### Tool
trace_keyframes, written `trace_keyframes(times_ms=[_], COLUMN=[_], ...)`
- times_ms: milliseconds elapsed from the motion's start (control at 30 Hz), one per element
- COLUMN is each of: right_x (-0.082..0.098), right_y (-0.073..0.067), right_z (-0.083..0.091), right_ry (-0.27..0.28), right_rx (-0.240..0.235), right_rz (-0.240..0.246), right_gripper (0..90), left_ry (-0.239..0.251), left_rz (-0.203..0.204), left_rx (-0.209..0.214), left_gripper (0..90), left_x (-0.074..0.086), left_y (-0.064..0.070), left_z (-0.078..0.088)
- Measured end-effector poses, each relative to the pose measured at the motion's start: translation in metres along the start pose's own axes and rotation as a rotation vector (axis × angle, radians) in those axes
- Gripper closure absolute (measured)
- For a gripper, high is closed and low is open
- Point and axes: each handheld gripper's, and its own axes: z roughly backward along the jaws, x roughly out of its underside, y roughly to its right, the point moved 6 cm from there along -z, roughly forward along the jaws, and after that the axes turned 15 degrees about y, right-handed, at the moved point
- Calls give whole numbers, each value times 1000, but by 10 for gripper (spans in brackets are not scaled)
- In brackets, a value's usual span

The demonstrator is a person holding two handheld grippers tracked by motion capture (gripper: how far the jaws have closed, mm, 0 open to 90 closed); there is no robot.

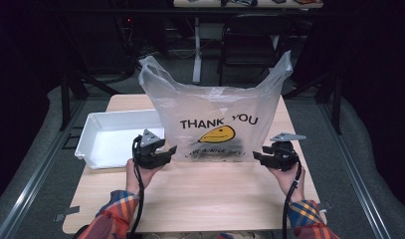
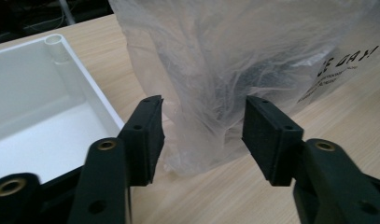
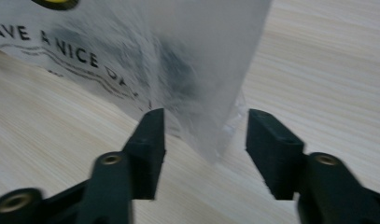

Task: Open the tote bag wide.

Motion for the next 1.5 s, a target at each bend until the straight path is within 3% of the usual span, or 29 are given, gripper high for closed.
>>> trace_keyframes(times_ms=[100, 200, 267, 300, 500, 800, 933, 1200, 1333, 1500], right_x=[-1, -1, 0, 0, -2, -5, -2, 1, 0, 8], right_y=[-1, 0, 0, -1, -7, -14, -16, -15, -16, -11], right_z=[-4, -7, -8, -8, -3, 12, 21, 38, 54, 56], right_ry=[6, 2, -1, -5, -3, -33, -21, -34, -34, -50], right_rx=[1, -3, -6, -4, -6, -21, -30, -24, -34, -22], right_rz=[0, 2, -3, 0, 13, 58, 46, 40, 32, 7], right_gripper=[626, 764, 848, 896, 900, 900, 900, 900, 900, 900], left_ry=[0, -10, -27, -30, -36, -41, -47, -39, -40, -59], left_rz=[-10, -15, -15, -17, -14, -30, -43, -30, -33, -33], left_rx=[14, 23, 30, 31, 62, 80, 94, 134, 154, 145], left_gripper=[548, 618, 675, 749, 897, 900, 900, 900, 900, 900], left_x=[0, 1, 3, 4, 6, 4, 4, 1, 0, 4], left_y=[1, 2, 3, 3, 7, 13, 18, 27, 32, 30], left_z=[-3, -7, -10, -13, -17, -14, -11, -2, 4, -3])
